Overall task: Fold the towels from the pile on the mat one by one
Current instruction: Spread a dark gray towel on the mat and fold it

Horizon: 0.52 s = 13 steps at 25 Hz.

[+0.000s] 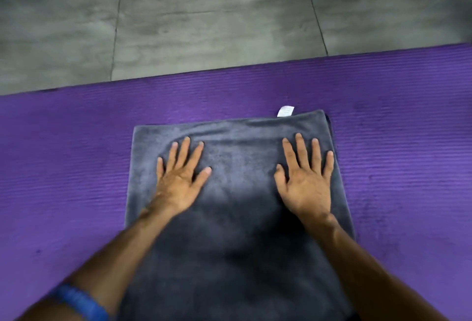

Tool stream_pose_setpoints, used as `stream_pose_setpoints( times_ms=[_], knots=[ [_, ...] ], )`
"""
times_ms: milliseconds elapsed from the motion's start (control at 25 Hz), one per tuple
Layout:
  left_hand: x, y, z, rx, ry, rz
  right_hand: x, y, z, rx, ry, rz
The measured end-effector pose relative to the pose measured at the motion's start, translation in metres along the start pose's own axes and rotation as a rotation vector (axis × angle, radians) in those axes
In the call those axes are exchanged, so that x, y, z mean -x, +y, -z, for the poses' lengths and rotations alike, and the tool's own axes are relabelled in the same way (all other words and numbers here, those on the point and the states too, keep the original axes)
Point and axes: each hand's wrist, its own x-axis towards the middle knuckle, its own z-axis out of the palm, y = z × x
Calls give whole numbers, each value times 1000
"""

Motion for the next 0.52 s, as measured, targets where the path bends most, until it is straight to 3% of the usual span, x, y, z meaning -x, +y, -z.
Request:
stream_pose_setpoints(
  times_ms=[160, 320, 440, 520],
  knots=[
    [-59, -22, 36, 82, -60, 209, -2, -3, 2, 26, -9, 0],
    [-28, -10, 17, 71, 252, 54, -3, -4, 5, 55, -20, -11],
    [21, -14, -11, -36, 242, -83, -4, -3, 6, 53, -37, -6],
    [22, -23, -19, -55, 222, -84, -7, -2, 6, 44, -60, -13]
  ],
)
